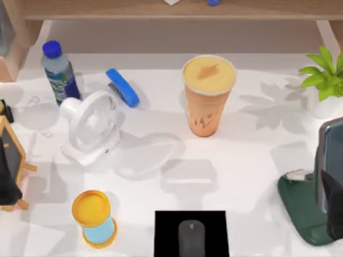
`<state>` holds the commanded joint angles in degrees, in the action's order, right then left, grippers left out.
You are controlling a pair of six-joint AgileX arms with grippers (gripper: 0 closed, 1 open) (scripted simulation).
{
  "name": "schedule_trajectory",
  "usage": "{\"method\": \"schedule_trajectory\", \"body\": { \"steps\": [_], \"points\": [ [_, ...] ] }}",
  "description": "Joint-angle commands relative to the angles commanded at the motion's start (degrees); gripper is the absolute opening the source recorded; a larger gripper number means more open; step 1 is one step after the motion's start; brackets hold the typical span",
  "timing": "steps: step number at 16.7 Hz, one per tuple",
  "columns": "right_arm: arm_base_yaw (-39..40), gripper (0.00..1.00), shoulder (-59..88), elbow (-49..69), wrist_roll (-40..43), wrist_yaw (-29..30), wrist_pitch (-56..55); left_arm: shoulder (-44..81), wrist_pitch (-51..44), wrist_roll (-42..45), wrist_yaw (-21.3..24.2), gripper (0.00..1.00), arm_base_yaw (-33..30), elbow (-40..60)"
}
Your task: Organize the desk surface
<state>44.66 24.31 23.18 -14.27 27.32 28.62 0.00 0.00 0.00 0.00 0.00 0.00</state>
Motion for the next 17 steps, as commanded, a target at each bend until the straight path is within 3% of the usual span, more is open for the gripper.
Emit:
{"method": "schedule_trajectory", "body": {
  "steps": [9, 17],
  "points": [
    [-2.8, 1.0, -3.5, -0.7, 0.0, -1.4, -1.5, 0.0, 0.0, 0.0, 0.0, 1.0, 0.0, 0.0],
    [-25.4, 1.0, -18.4, -9.6, 4.2, -13.0, -14.6, 0.0, 0.0, 0.0, 0.0, 1.0, 0.0, 0.0]
  ]
}}
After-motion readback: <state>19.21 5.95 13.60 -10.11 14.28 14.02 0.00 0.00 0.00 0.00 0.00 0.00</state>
